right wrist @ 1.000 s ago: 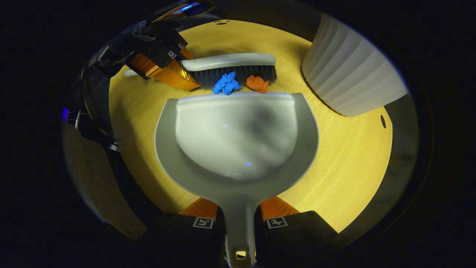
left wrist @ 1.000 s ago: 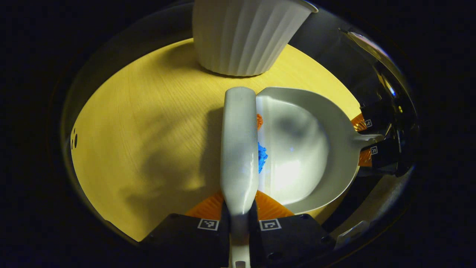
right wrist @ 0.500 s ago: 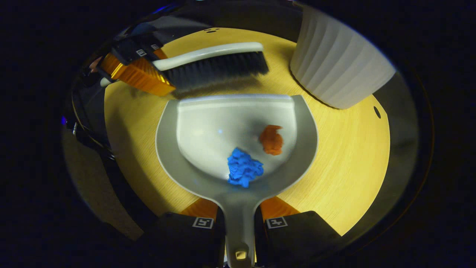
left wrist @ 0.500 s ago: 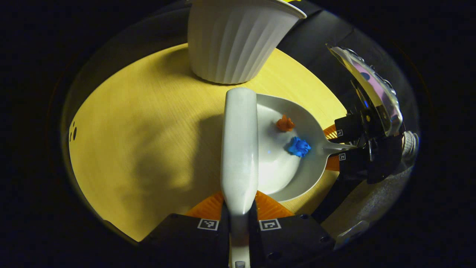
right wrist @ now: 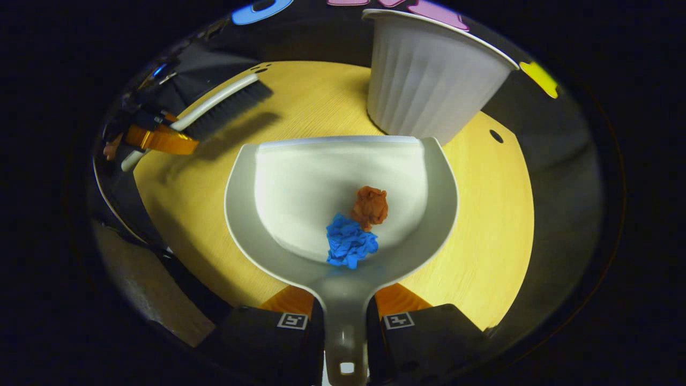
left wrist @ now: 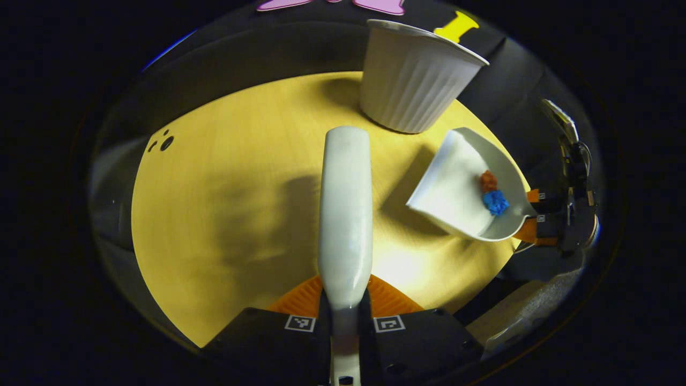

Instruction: Pick up the small broom and dustpan from the desktop, sweep the trash into the dustpan with the broom, and then empty the trash into the garbage bin.

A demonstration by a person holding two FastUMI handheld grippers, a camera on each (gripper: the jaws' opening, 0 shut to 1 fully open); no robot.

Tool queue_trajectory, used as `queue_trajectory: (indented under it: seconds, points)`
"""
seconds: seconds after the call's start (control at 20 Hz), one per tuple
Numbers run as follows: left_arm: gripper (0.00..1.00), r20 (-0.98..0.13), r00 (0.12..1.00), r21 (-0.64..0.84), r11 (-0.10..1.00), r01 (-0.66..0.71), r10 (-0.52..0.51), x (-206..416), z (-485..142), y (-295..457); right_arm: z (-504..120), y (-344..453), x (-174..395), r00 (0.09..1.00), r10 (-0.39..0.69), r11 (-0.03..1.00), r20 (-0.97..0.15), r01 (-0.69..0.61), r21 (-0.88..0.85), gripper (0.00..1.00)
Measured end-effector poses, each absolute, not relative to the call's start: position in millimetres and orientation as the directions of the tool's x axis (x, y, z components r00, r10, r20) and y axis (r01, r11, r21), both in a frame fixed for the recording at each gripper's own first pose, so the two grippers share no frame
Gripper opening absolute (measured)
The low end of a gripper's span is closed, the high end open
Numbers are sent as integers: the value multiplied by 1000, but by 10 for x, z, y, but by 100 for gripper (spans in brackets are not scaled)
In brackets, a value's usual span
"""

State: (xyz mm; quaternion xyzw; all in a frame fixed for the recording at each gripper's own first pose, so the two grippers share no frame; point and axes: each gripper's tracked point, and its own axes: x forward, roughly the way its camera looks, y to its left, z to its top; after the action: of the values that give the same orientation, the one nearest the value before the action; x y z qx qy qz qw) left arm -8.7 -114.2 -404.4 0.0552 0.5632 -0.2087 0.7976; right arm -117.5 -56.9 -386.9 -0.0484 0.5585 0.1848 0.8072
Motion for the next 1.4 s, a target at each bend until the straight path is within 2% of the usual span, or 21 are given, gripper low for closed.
queue_trajectory:
  seconds: [0.05,0.1,0.2,0.25,0.45,0.5,0.55,0.65,0.7,0.75,0.8,0.85,0.95,1.0,1.4]
  points:
    - [25,-923,280,-142,911,387,-263,-94,-4127,-1039,-3765,-589,-1185,319,235,935,-918,-331,124,36]
    - [25,-924,281,-138,912,385,-258,-114,-4189,-935,-3672,-630,-1196,325,222,944,-919,-309,119,40]
    - [25,-925,282,-132,911,392,-255,-198,-4244,-763,-3435,-701,-1205,342,193,961,-920,-255,107,32]
    - [25,-925,282,-131,909,395,-255,-236,-4291,-650,-3307,-751,-1198,349,177,968,-920,-230,99,40]
    - [25,-922,274,-149,905,399,-273,-308,-4337,-491,-2692,-1056,-1041,381,110,989,-918,-130,65,32]
    - [25,-920,278,-147,902,406,-275,-309,-4355,-471,-2557,-1137,-972,398,97,992,-912,-116,55,40]
    - [25,-919,280,-147,901,408,-277,-328,-4361,-476,-2439,-1233,-886,415,80,993,-906,-108,38,36]
    - [25,-916,278,-161,901,402,-287,-341,-4379,-458,-2261,-1468,-657,446,28,995,-895,-97,-18,36]
    - [25,-915,278,-167,902,399,-293,-333,-4385,-441,-2181,-1590,-530,463,-3,994,-886,-94,-52,36]
    - [25,-914,278,-171,901,399,-297,-336,-4397,-441,-2091,-1701,-402,479,-30,992,-877,-92,-84,41]
    - [25,-913,276,-174,900,400,-299,-328,-4399,-433,-2019,-1781,-281,493,-55,989,-868,-94,-116,36]
    - [25,-913,277,-174,899,401,-300,-317,-4407,-429,-1942,-1876,-139,508,-82,983,-857,-100,-153,41]
    - [25,-913,278,-171,899,403,-298,-301,-4410,-419,-1822,-2045,136,526,-129,967,-841,-121,-224,31]
    - [25,-913,280,-168,899,404,-296,-291,-4412,-419,-1779,-2108,274,532,-146,959,-834,-130,-251,36]
    - [25,-917,275,-172,909,379,-288,-316,-4450,-348,-1877,-2391,1131,495,-235,887,-837,-243,-393,36]
